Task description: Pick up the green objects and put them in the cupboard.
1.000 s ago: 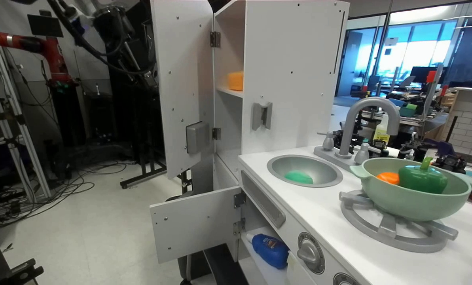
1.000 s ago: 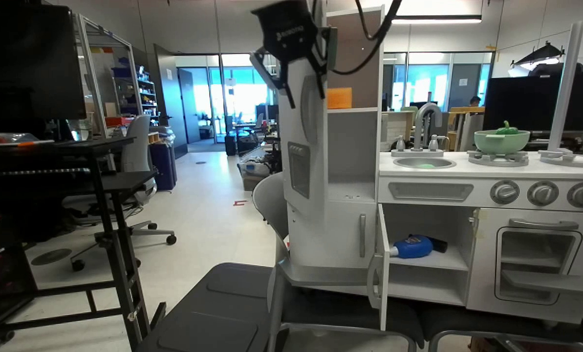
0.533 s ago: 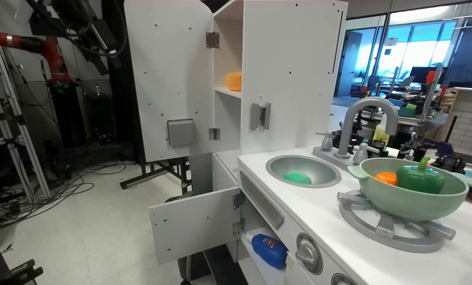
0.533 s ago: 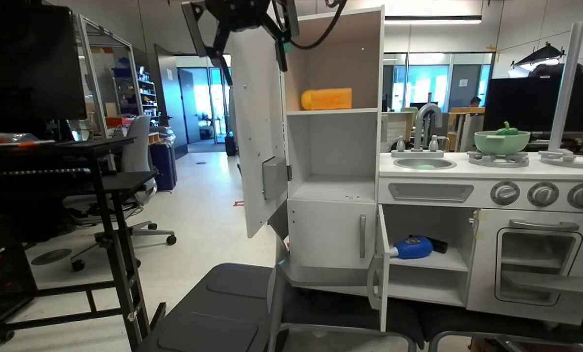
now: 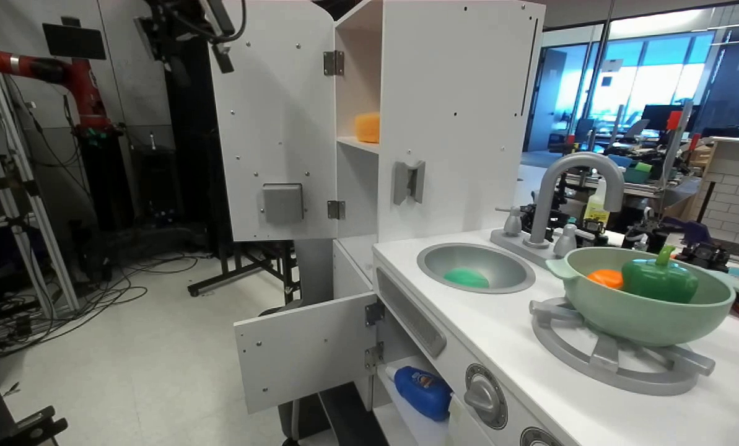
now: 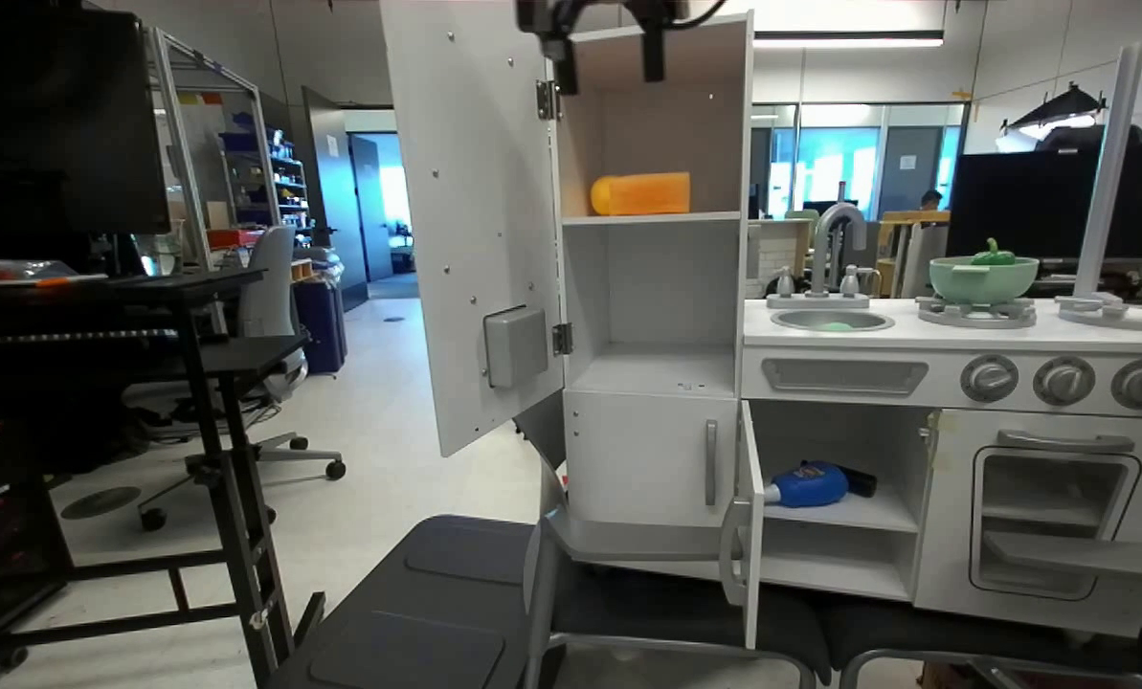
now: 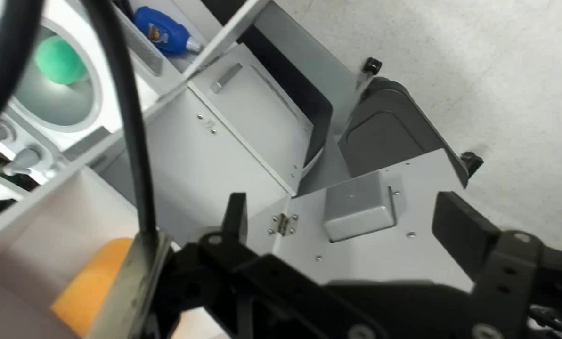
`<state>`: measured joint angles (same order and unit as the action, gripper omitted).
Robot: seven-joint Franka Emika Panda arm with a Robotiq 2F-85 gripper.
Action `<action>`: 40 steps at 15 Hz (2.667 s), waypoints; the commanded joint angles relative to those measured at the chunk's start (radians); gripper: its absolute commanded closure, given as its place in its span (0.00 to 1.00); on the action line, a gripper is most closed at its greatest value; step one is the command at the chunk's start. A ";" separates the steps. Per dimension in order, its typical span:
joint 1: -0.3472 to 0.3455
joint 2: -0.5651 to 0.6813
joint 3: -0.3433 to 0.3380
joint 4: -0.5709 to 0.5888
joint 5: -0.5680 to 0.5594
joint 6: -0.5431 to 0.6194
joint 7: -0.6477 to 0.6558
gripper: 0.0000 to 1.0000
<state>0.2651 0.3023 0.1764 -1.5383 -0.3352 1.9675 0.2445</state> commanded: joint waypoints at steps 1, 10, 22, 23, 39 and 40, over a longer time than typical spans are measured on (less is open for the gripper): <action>-0.096 -0.086 -0.057 -0.076 0.056 -0.050 -0.186 0.00; -0.287 -0.081 -0.184 -0.232 0.046 0.019 -0.418 0.00; -0.323 0.219 -0.284 -0.181 0.051 0.297 -0.190 0.00; -0.332 0.248 -0.293 -0.178 0.062 0.331 -0.163 0.00; -0.280 0.570 -0.306 0.277 0.175 0.224 0.055 0.00; -0.278 0.584 -0.305 0.310 0.174 0.189 0.052 0.00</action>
<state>-0.0214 0.8245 -0.1144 -1.3472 -0.1920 2.2415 0.3104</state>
